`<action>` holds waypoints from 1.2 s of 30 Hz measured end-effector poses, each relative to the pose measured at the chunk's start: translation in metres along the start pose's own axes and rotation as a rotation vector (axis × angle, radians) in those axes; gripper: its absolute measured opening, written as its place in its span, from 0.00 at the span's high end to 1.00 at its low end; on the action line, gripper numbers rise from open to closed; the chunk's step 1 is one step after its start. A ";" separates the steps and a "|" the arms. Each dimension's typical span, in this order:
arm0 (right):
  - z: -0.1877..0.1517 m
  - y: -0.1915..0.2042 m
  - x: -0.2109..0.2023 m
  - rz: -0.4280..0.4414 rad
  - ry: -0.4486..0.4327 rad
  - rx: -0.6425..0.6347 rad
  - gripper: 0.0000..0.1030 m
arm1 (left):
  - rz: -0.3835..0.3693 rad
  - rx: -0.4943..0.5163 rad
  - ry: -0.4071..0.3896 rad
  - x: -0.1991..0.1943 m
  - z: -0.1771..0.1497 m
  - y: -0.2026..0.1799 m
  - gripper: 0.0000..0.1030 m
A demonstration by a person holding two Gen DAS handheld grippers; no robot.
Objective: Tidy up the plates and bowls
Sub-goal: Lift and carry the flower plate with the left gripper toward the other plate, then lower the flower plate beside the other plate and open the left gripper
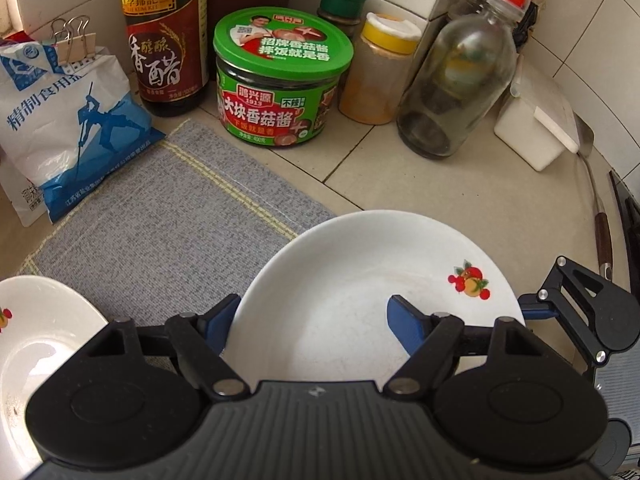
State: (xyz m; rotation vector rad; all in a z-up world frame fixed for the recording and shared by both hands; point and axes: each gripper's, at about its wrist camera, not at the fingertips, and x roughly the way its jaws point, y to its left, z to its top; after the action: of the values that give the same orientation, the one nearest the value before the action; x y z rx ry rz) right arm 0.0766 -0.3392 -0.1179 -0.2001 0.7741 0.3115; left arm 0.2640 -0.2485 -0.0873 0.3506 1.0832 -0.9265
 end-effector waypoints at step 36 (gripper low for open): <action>-0.007 0.075 -0.084 -0.070 -0.049 0.079 0.00 | 0.242 -0.019 -0.352 -0.163 -0.137 -0.061 0.07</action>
State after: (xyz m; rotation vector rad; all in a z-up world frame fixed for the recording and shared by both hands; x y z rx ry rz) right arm -0.0105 -0.2878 -0.0675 -0.1438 0.7276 0.2184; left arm 0.1085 -0.1184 0.0023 0.2824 0.7084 -0.7272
